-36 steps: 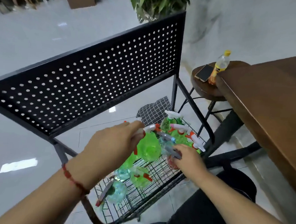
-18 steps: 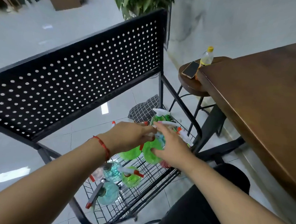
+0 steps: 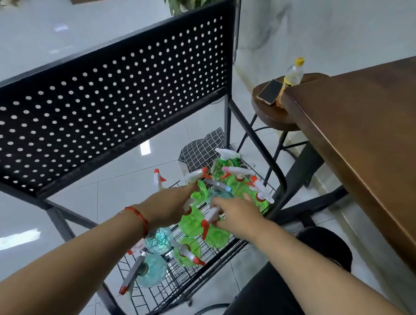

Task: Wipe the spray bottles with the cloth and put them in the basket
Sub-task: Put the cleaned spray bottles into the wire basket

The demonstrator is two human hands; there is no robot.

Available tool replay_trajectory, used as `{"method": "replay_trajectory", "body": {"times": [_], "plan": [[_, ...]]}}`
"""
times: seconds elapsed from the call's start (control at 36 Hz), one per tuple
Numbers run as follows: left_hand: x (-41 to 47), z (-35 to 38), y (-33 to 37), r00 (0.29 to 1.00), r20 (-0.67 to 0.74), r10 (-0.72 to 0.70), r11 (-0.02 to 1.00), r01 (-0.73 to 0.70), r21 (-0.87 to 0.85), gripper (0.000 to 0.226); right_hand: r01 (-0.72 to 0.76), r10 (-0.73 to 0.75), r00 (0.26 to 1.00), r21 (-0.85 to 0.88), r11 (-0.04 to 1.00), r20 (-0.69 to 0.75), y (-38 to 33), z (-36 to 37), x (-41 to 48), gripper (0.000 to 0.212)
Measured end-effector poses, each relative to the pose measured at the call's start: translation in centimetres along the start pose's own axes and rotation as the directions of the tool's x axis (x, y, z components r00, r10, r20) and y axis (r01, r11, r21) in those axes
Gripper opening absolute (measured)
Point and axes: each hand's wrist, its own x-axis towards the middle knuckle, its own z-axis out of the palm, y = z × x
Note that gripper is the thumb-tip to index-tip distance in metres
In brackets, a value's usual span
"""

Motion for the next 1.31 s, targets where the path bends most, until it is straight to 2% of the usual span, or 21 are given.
{"method": "replay_trajectory", "body": {"times": [0.06,0.17,0.31,0.39,0.47,0.58,0.69,0.81,0.89,1.06,1.14,1.22,1.31], "plan": [[0.3,0.9,0.2,0.999,-0.018,-0.048,0.999,0.048,0.003,0.069,0.047,-0.042,0.998,-0.117,0.992,0.039,-0.3,0.4,-0.2,0.035],[1.4,2.6,0.8,0.993,-0.067,-0.099,0.995,0.099,-0.005,0.043,0.106,-0.09,0.993,-0.262,0.959,0.073,-1.1,0.1,-0.3,0.028],[2.1,3.4,1.8,0.985,-0.123,-0.121,0.993,0.121,-0.007,0.038,0.132,-0.103,0.99,-0.371,0.919,0.095,-1.6,-0.7,-0.6,0.021],[2.0,3.4,2.0,0.978,-0.146,-0.147,0.989,0.146,-0.017,0.041,0.153,-0.115,0.987,-0.441,0.885,0.111,-1.6,-0.8,-1.0,0.039],[1.5,3.1,2.2,0.975,-0.168,-0.148,0.988,0.151,0.006,0.056,0.175,-0.143,0.984,-0.483,0.858,0.102,-1.9,-0.9,-1.4,0.061],[-0.4,1.8,3.0,0.969,-0.221,-0.113,0.99,0.129,0.058,0.062,0.182,-0.163,0.983,-0.426,0.886,0.08,-2.3,-2.9,-3.0,0.067],[-4.5,-0.1,5.4,0.936,-0.342,-0.085,0.985,0.131,0.114,0.038,0.099,-0.107,0.994,-0.196,0.976,-0.032,-2.4,-6.7,-7.1,0.063],[-9.4,3.3,7.8,0.965,-0.151,-0.213,0.977,0.207,-0.054,0.032,0.005,-0.022,0.992,-0.129,0.992,-0.127,-2.2,-9.3,-10.6,0.053],[-11.2,5.3,8.9,0.965,-0.152,-0.213,0.974,0.197,-0.112,0.025,-0.021,-0.006,0.981,-0.135,0.991,-0.193,-2.5,-11.3,-12.6,0.049],[-10.4,-1.7,15.0,0.95,-0.313,-0.02,0.992,-0.02,-0.124,0.011,-0.084,0.035,0.886,-0.084,0.993,-0.463,-2.9,-19.6,-18.4,0.039],[-9.3,-6.8,20.2,0.91,-0.407,0.084,0.985,-0.137,-0.102,0.009,-0.161,0.086,0.804,-0.076,0.984,-0.588,-2.1,-25.0,-22.6,0.038],[-7.9,-11.7,26.7,0.844,-0.484,0.23,0.957,-0.287,-0.047,0.001,-0.275,0.19,0.708,-0.018,0.961,-0.68,0.9,-29.8,-27.4,0.039],[-4.8,-15.7,33.1,0.794,-0.497,0.352,0.924,-0.381,0.045,0.012,-0.425,0.373,0.603,0.112,0.898,-0.705,5.9,-33.3,-32.3,0.046]]}}
